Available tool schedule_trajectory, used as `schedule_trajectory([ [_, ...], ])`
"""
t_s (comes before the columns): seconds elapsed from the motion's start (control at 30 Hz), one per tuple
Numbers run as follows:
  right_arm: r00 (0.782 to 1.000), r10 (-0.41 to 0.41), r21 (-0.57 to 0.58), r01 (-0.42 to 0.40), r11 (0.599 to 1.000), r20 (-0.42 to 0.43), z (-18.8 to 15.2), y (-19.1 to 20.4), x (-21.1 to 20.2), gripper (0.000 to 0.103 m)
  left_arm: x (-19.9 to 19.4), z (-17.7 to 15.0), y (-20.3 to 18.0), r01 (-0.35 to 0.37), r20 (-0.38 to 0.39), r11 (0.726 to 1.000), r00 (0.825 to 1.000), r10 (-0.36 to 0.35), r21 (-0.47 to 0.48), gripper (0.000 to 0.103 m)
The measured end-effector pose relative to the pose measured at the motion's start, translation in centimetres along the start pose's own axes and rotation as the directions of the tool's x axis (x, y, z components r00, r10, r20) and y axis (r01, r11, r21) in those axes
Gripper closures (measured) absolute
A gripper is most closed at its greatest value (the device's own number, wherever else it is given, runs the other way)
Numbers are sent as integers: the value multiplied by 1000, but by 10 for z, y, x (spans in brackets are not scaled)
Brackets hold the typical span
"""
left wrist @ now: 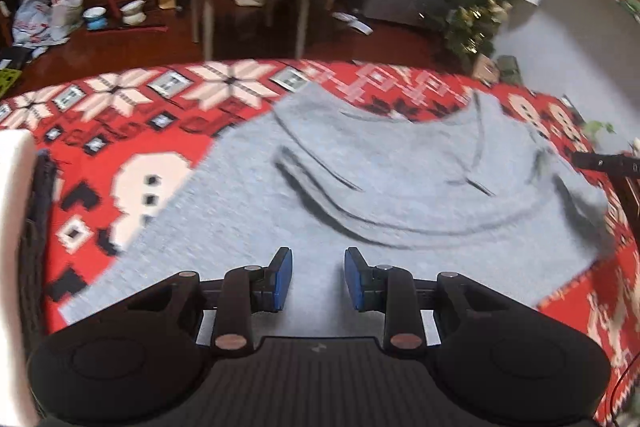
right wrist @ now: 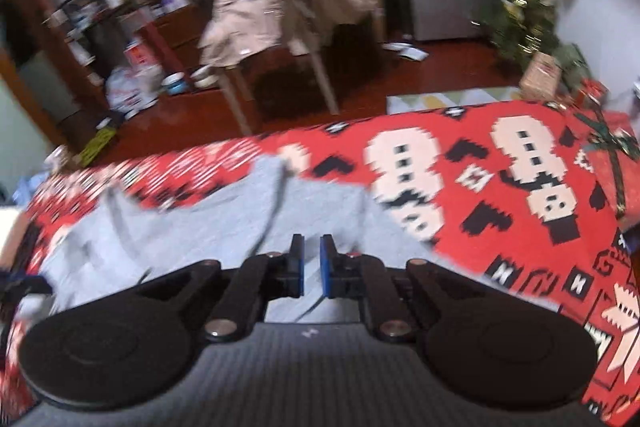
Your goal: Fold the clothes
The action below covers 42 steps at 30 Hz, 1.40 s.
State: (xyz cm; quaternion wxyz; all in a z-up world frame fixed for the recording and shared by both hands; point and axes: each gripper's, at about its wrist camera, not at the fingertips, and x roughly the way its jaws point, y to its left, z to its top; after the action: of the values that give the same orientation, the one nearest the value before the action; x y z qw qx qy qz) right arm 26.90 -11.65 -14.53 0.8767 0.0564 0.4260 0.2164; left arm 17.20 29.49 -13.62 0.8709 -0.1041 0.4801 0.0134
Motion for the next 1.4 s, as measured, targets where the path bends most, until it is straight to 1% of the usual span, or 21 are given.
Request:
schedule_trajectory([
  [0.07, 998, 42, -53, -44, 998, -36, -14, 17, -6, 92, 7, -3, -16, -7, -22, 999, 1000, 7, 39, 74],
  [0.13, 994, 56, -107, -65, 992, -91, -28, 34, -4, 92, 16, -4, -32, -34, -37, 996, 999, 37, 79, 74],
  [0.17, 991, 53, -126, -68, 990, -119, -34, 40, -1, 92, 20, -3, -37, -39, -52, 996, 998, 43, 86, 74],
  [0.23, 986, 21, -152, -46, 987, -167, -39, 49, 10, 92, 30, 1, -46, -59, -79, 994, 995, 67, 96, 74],
  [0.27, 983, 3, -164, -33, 986, -182, -40, 52, 15, 92, 33, 3, -49, -67, -79, 992, 994, 75, 104, 74],
  [0.3, 981, -13, -175, -22, 984, -193, -40, 55, 20, 92, 36, 6, -52, -75, -78, 991, 993, 84, 112, 74],
  [0.4, 981, -25, -207, -15, 978, -191, -34, 62, 30, 92, 44, 17, -54, -90, -76, 989, 992, 99, 114, 74],
  [0.5, 983, -25, -204, -13, 979, -183, -21, 65, 42, 92, 50, 32, -52, -110, -55, 990, 992, 115, 84, 74],
  [0.6, 989, -31, -185, 4, 983, -148, -4, 65, 54, 92, 48, 48, -42, -123, 0, 992, 992, 123, -3, 74],
  [0.7, 995, -19, -126, 7, 992, -95, 10, 59, 52, 92, 41, 59, -27, -106, 45, 989, 993, 111, -108, 74],
  [0.77, 996, 11, -106, -20, 994, -84, 11, 58, 44, 92, 34, 59, -22, -90, 57, 988, 994, 98, -129, 74],
  [0.83, 996, 42, -113, -51, 992, -81, 8, 61, 34, 91, 29, 55, -22, -72, 54, 991, 995, 78, -112, 74],
  [0.9, 992, 65, -156, -82, 984, -110, -5, 68, 26, 91, 26, 45, -26, -58, 34, 995, 998, 61, -78, 74],
  [1.03, 980, 45, -227, -89, 970, -195, -35, 81, 26, 91, 27, 20, -41, -51, -30, 999, 998, 52, 18, 74],
  [1.1, 975, 38, -247, -93, 965, -218, -43, 84, 30, 91, 33, 9, -54, -89, -38, 990, 995, 93, 105, 74],
  [1.17, 973, 27, -238, -82, 968, -228, -44, 84, 39, 91, 42, 5, -62, -120, -36, 980, 991, 127, 159, 75],
  [1.23, 975, 20, -227, -72, 971, -221, -39, 83, 46, 91, 46, 10, -65, -123, -25, 979, 991, 129, 161, 75],
  [1.33, 980, 16, -205, -58, 977, -199, -27, 82, 57, 91, 52, 23, -61, -120, -22, 986, 992, 123, 117, 74],
  [1.4, 984, 11, -191, -45, 981, -178, -17, 80, 64, 91, 56, 31, -59, -132, -10, 988, 991, 133, 84, 74],
])
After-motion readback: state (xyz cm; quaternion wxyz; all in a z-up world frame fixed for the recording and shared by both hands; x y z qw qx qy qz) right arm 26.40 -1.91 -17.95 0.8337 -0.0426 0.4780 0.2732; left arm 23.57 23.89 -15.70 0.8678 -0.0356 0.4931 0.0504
